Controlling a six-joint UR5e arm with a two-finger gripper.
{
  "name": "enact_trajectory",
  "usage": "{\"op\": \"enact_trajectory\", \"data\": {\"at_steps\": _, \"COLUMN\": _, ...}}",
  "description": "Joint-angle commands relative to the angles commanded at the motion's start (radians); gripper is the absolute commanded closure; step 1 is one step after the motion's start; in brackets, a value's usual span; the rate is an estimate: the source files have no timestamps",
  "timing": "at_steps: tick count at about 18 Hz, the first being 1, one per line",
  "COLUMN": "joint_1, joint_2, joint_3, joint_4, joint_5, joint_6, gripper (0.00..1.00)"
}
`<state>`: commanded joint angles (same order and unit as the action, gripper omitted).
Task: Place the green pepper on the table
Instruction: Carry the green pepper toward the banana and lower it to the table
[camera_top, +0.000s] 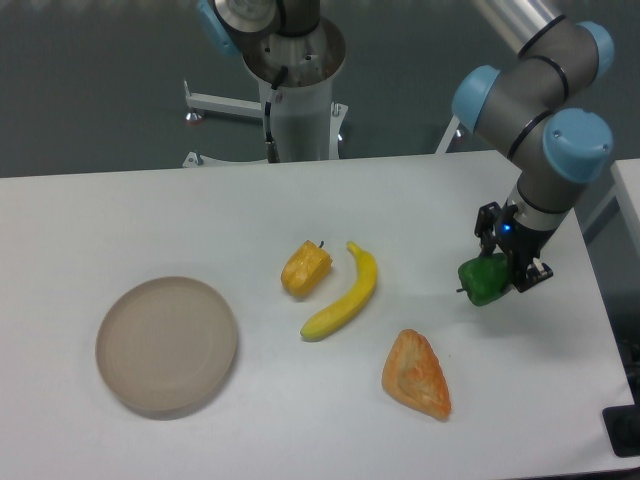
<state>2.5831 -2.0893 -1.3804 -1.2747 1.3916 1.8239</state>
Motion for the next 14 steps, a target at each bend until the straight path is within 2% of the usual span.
{"op": "enact_trajectory", "data": {"at_steps": 4, "joint_1": 0.026, "joint_2": 0.028, "joint_3": -0.051, "joint_4": 0.003, "joint_5": -0.032, "joint_6": 0.054, "gripper": 0.59}}
{"op": "enact_trajectory", "data": {"at_steps": 14, "joint_1": 0.026, "joint_2": 0.028, "joint_3": -0.091, "joint_4": 0.023, "joint_5": -0.057, "joint_6": 0.054, "gripper": 0.58}}
